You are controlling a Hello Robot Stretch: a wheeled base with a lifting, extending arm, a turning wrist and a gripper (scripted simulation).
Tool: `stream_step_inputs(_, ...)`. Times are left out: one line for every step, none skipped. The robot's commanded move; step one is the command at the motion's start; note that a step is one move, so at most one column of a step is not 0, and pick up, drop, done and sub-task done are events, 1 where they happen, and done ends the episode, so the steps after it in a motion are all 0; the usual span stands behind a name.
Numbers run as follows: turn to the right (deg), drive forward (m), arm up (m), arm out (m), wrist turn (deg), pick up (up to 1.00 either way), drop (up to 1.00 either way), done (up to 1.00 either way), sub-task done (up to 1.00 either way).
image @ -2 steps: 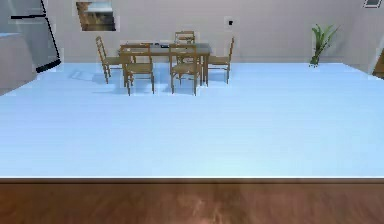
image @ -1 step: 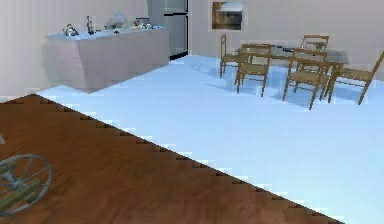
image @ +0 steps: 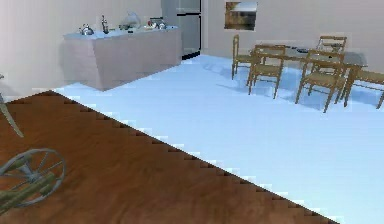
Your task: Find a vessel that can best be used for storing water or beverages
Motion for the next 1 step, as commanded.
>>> stream_step_inputs(0.0, 1.00, 0.00, 0.00, 0.0, 0.00, 0.00, 0.00, 0.00)
